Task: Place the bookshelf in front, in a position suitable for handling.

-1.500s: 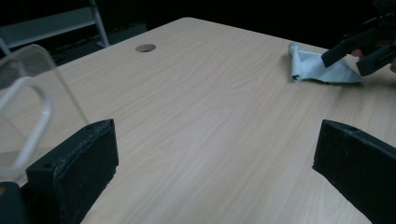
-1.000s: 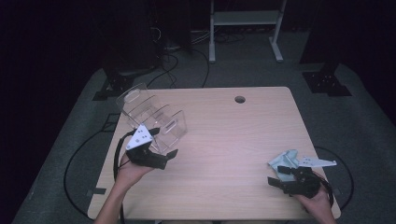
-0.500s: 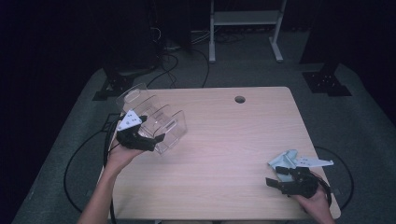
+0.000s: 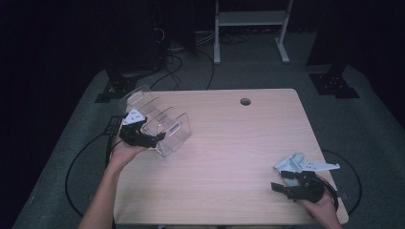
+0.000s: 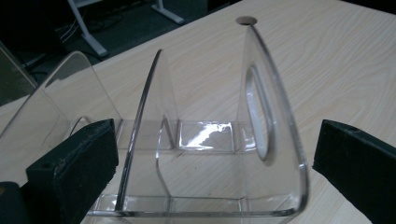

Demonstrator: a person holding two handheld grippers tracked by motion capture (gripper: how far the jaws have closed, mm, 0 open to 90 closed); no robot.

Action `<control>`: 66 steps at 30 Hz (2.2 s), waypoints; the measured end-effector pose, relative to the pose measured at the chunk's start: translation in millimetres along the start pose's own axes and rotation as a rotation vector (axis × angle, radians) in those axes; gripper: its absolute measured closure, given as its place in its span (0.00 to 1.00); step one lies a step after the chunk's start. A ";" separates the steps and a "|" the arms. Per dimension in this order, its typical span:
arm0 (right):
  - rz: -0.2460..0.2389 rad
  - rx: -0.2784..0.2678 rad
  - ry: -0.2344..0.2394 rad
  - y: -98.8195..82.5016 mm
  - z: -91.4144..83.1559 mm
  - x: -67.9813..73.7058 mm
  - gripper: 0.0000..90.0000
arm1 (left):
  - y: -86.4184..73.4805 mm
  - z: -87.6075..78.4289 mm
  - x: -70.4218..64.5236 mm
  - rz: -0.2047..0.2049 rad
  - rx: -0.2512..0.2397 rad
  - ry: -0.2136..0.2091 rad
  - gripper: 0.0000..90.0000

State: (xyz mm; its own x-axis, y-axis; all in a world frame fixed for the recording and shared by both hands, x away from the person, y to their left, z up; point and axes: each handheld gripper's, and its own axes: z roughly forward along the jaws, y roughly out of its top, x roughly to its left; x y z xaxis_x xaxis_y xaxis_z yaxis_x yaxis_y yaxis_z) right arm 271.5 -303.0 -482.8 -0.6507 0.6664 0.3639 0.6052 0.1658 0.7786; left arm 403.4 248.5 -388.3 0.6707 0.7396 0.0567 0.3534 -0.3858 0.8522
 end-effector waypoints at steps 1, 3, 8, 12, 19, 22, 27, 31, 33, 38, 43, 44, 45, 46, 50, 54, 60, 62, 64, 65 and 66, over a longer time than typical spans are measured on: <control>0.000 0.000 0.000 0.0 0.2 0.1 0.20 | -0.6 1.4 1.0 -0.003 0.003 0.000 0.00; 0.000 0.001 0.001 -0.1 0.4 0.2 0.20 | -1.3 4.1 3.0 0.000 0.024 0.010 0.00; -0.004 0.003 0.000 -0.2 0.6 0.4 0.20 | -4.4 10.3 6.5 -0.019 0.053 0.005 0.00; -0.003 0.002 -0.002 -0.4 0.5 0.3 0.20 | -6.8 14.2 7.7 -0.026 0.069 -0.017 0.01; 0.000 -0.002 0.000 -0.4 -0.4 0.4 0.20 | -9.0 14.1 5.4 -0.030 0.056 -0.027 0.08; -0.004 -0.001 0.000 -0.3 0.1 0.5 0.20 | -8.0 14.4 3.2 -0.021 0.059 -0.029 0.09; -0.003 -0.004 -0.001 0.0 0.6 0.9 0.20 | -7.0 16.1 -5.0 -0.021 0.054 -0.027 0.09; -0.001 -0.006 -0.008 -0.1 0.4 0.3 0.20 | -3.2 19.4 -17.2 -0.015 0.066 -0.029 0.09; 0.001 -0.006 -0.008 0.0 0.1 0.2 0.20 | -2.2 20.5 -20.8 -0.015 0.066 -0.031 0.09; 0.005 -0.011 -0.010 0.1 -1.5 -0.4 0.20 | 3.0 28.0 -42.3 -0.016 0.063 -0.035 0.09; 0.005 -0.014 -0.010 -0.1 -2.6 -0.9 0.20 | 7.0 32.3 -57.4 -0.007 0.069 -0.037 0.09; 0.004 -0.016 -0.010 -0.1 -2.8 -1.0 0.20 | 7.6 32.9 -60.2 -0.006 0.070 -0.039 0.09; 0.003 -0.016 -0.011 0.0 -3.1 -1.2 0.20 | 8.1 33.7 -63.8 -0.011 0.069 -0.038 0.09; 0.005 -0.016 -0.013 0.0 -3.5 -1.2 0.20 | 9.2 34.0 -66.6 -0.004 0.076 -0.039 0.09; 0.008 -0.021 -0.017 -0.4 -5.1 -2.2 0.20 | 11.6 37.1 -81.0 -0.007 0.073 -0.035 0.09; 0.008 -0.023 -0.020 -0.4 -5.4 -2.6 0.20 | 12.4 38.9 -95.0 -0.010 0.064 -0.041 0.09; 0.009 -0.020 -0.021 -0.2 -5.7 -3.0 0.20 | 14.0 41.3 -111.6 -0.010 0.056 -0.050 0.09; 0.010 -0.021 -0.022 -0.6 -6.0 -3.4 0.20 | 14.7 41.8 -119.6 -0.003 0.058 -0.052 0.09; 0.013 -0.022 -0.021 -0.7 -6.1 -3.8 0.20 | 15.1 42.7 -125.6 -0.006 0.052 -0.056 0.09; 0.013 -0.022 -0.021 -0.7 -6.1 -3.8 0.20 | 15.1 42.7 -125.6 -0.006 0.052 -0.056 0.09; 0.012 -0.022 -0.022 -0.7 -6.1 -3.9 0.20 | 15.7 42.7 -128.7 -0.001 0.058 -0.057 0.09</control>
State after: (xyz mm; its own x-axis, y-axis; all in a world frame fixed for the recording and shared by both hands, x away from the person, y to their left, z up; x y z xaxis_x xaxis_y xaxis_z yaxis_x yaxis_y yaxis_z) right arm 270.8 -310.2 -481.7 -0.6328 0.6845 0.3620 0.6025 0.1416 0.7855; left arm 350.4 123.7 -404.4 0.7060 0.7078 0.0246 0.3901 -0.4176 0.8206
